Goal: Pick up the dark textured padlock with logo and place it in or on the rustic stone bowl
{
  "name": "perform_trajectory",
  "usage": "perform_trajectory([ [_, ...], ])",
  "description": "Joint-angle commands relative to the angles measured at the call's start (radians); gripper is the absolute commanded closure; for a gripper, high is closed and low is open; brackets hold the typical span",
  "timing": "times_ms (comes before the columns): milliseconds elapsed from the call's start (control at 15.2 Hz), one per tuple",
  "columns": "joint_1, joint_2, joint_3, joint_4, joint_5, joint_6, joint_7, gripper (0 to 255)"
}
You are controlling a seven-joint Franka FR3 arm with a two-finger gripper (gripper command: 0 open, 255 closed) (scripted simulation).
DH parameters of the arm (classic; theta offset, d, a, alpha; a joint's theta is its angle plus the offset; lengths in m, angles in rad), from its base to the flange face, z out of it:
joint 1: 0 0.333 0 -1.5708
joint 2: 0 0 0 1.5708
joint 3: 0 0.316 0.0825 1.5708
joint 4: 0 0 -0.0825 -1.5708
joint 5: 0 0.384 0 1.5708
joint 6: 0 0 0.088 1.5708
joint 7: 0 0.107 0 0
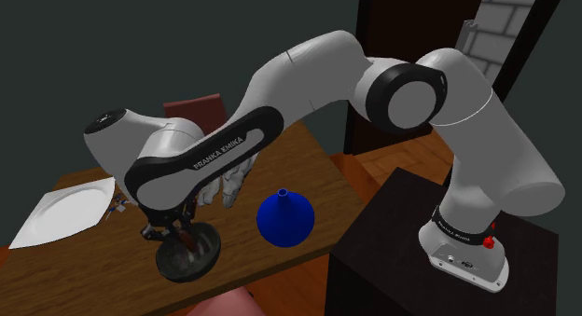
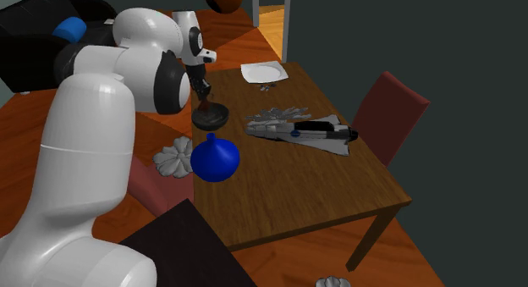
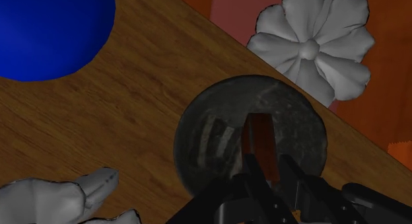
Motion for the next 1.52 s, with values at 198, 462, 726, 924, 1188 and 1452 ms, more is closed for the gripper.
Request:
perform_trajectory([
  [198, -0.002, 0.019, -0.004, -0.035, -0.006, 0.053, 0.006, 255],
  [462, -0.002, 0.021, -0.005, -0.037, -0.007, 0.057, 0.006, 255],
  [726, -0.002, 0.021, -0.005, -0.037, -0.007, 0.057, 0.006, 255],
  [924, -0.002, 0.021, -0.005, -0.037, -0.007, 0.057, 0.006, 0],
  [1188, -0.001, 0.009, -0.002, -0.023, -0.003, 0.032, 0.004, 0],
  [1452, 0.002, -0.018, 0.004, 0.027, 0.005, -0.043, -0.003, 0],
])
